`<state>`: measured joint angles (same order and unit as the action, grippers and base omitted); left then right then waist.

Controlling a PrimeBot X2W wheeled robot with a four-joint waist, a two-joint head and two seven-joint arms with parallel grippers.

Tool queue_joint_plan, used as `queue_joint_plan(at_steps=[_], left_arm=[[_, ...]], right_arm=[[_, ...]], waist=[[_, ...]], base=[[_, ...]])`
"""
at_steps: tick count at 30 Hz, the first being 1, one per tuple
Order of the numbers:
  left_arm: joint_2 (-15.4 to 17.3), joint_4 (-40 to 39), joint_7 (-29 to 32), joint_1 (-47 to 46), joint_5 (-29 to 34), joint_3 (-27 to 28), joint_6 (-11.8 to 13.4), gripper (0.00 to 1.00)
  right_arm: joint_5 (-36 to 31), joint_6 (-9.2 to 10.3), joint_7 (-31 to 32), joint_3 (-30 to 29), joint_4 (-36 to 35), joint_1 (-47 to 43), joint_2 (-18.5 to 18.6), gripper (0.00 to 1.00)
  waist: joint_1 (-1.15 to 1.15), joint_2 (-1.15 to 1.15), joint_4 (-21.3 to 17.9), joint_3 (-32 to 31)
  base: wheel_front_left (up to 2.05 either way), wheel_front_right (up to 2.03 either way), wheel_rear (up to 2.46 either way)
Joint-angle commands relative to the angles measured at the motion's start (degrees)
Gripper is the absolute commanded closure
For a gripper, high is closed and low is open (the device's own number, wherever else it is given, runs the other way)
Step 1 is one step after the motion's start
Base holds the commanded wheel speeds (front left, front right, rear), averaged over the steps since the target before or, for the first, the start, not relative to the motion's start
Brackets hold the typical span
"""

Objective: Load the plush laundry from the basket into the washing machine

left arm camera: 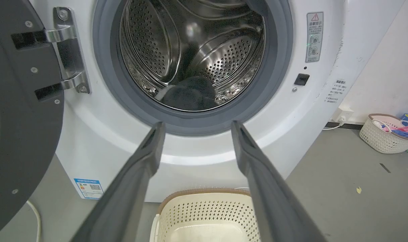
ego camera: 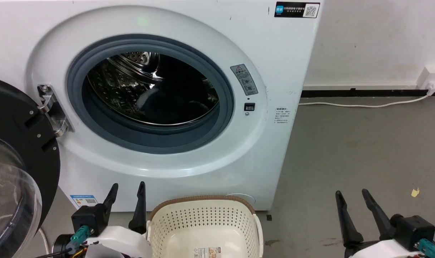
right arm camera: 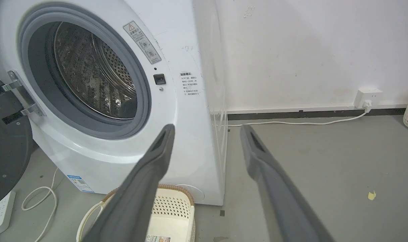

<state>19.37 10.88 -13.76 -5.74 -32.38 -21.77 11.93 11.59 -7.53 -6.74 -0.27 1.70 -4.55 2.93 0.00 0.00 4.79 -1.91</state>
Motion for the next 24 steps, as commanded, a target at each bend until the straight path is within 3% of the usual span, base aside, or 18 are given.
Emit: queue_joint_plan(at_steps=[1, 14, 24], left_arm=[[0.2, 0.0, -0.5, 0.9, 0.2, 0.1, 0.0, 0.0], [0.5, 0.3, -0.9, 0.7, 0.2, 0.6, -1.4, 0.0], [0.3, -0.1, -1.1, 0.8, 0.6, 1.2, -1.0, 0.0]], right_arm=[[-0.3, 0.04, 0.1, 0.2, 0.3, -1.1, -0.1, 0.0], [0.4, 0.04, 0.7, 0.9, 1.0, -1.1, -0.1, 0.0], [0.6, 0.04, 0.9, 1.1, 0.8, -0.9, -0.1, 0.0]], waist=[[0.0, 0.0, 0.0, 0.0], [0.0, 0.0, 0.3, 0.0], [0.0, 0.0, 0.4, -0.2]], base=[[0.0, 0.0, 0.0], [0.0, 0.0, 0.0], [0.0, 0.0, 0.0]])
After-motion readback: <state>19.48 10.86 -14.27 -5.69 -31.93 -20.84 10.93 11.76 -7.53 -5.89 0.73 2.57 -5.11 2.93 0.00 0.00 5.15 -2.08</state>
